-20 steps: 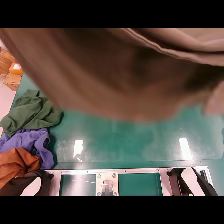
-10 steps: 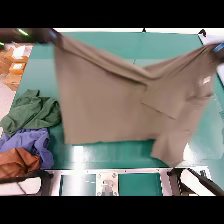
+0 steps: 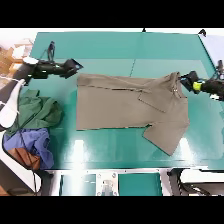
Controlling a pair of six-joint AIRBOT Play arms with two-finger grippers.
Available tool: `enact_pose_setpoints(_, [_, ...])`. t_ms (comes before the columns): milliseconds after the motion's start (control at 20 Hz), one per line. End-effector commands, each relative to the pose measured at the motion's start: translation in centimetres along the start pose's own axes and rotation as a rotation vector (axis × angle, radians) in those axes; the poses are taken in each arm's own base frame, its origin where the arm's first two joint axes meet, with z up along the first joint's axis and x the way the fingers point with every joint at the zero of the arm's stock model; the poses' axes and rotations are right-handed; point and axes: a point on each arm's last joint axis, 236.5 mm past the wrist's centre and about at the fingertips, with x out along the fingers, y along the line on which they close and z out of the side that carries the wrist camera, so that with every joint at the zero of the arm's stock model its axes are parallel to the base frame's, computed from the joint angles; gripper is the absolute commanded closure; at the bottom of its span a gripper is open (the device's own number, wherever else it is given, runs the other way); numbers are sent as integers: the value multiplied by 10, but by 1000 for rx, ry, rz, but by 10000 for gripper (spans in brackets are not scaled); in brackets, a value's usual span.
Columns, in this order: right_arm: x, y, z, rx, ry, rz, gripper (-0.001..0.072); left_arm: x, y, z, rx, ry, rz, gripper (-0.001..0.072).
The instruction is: Fold the shirts.
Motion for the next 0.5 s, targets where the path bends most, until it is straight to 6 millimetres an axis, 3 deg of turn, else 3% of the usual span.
enact_pose_setpoints(0, [-49, -16, 1, -2, 110, 41, 396, -65, -5, -18, -123, 178, -138, 3])
enact_pose_setpoints(50, [-67, -24, -2, 8, 127, 35, 397, -85, -2, -30, -187, 236, -164, 3])
enact_pose_setpoints(150, [-98, -50, -22, 46, 170, -21, 395, -106, 12, -64, -294, 369, -151, 3])
enact_pose_setpoints(300, [-135, -89, -45, 141, 135, -118, 375, -103, 21, -132, -397, 527, -101, 4])
enact_pose_setpoints(450, [-165, -122, -46, 234, 19, -184, 374, -104, 33, -208, -462, 593, -21, 4])
